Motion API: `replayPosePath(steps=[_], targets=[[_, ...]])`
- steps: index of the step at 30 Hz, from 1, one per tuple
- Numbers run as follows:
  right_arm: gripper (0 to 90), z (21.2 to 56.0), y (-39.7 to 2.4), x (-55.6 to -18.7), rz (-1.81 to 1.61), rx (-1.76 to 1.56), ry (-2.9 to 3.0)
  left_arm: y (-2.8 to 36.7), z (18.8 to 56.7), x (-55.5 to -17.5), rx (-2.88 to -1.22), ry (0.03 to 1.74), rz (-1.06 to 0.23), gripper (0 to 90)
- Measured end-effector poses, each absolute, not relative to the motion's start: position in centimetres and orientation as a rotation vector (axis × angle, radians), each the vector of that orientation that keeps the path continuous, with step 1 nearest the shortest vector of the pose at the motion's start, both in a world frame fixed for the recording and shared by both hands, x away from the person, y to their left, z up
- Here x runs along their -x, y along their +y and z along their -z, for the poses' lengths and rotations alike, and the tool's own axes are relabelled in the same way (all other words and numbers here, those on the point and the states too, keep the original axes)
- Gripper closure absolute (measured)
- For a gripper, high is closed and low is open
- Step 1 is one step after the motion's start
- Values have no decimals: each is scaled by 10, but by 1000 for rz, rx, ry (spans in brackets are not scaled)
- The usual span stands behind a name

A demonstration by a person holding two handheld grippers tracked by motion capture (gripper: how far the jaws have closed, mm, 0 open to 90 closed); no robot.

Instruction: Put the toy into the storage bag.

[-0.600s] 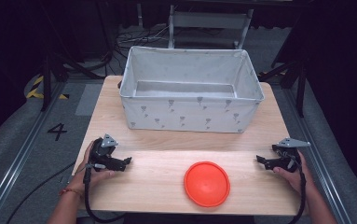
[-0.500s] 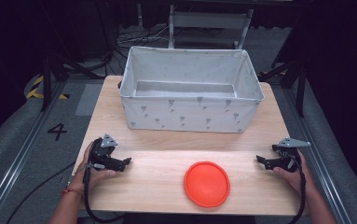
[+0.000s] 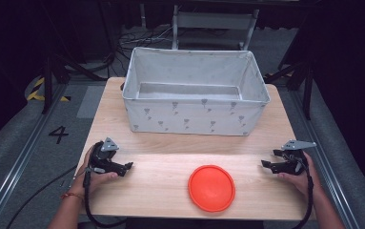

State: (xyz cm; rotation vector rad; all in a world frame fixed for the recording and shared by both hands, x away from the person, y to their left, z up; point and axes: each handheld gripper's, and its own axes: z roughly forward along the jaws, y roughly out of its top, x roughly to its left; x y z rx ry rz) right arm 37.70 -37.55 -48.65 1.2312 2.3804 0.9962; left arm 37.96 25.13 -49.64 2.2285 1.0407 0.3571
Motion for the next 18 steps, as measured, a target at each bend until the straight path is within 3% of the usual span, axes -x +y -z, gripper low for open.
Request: replayPosePath(steps=[18], targets=[[263,447,-305,-353,-1029,-959,2629,252,496,-380,-2233,1035,-356,2]])
